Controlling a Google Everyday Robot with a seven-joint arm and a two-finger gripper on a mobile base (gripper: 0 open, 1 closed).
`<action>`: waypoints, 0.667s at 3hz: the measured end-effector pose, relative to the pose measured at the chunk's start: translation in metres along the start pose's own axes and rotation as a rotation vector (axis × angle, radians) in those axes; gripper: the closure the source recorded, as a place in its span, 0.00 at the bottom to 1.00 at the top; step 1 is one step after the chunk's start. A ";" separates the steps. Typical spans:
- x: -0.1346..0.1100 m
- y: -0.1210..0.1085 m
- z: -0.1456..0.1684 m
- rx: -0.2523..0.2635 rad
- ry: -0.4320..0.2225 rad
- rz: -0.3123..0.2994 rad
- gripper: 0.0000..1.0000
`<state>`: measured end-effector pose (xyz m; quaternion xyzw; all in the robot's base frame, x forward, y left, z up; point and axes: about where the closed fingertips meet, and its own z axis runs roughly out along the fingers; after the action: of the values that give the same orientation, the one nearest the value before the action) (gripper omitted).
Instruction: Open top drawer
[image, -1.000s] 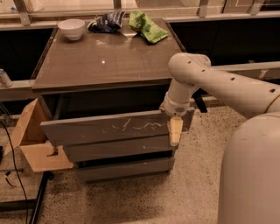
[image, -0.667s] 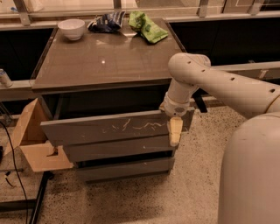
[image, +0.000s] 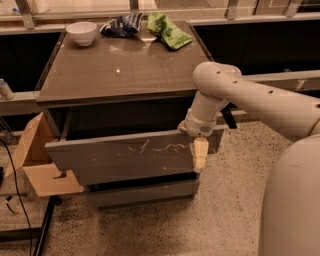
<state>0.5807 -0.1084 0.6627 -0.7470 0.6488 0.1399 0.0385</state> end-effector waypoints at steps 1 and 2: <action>-0.003 0.010 0.000 -0.025 -0.011 -0.006 0.00; -0.001 0.027 -0.004 -0.057 -0.011 0.002 0.00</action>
Offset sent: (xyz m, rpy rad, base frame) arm -0.0349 -0.0071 0.0151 0.0030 0.0739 0.0163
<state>0.5546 -0.1128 0.6706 -0.7464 0.6450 0.1624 0.0207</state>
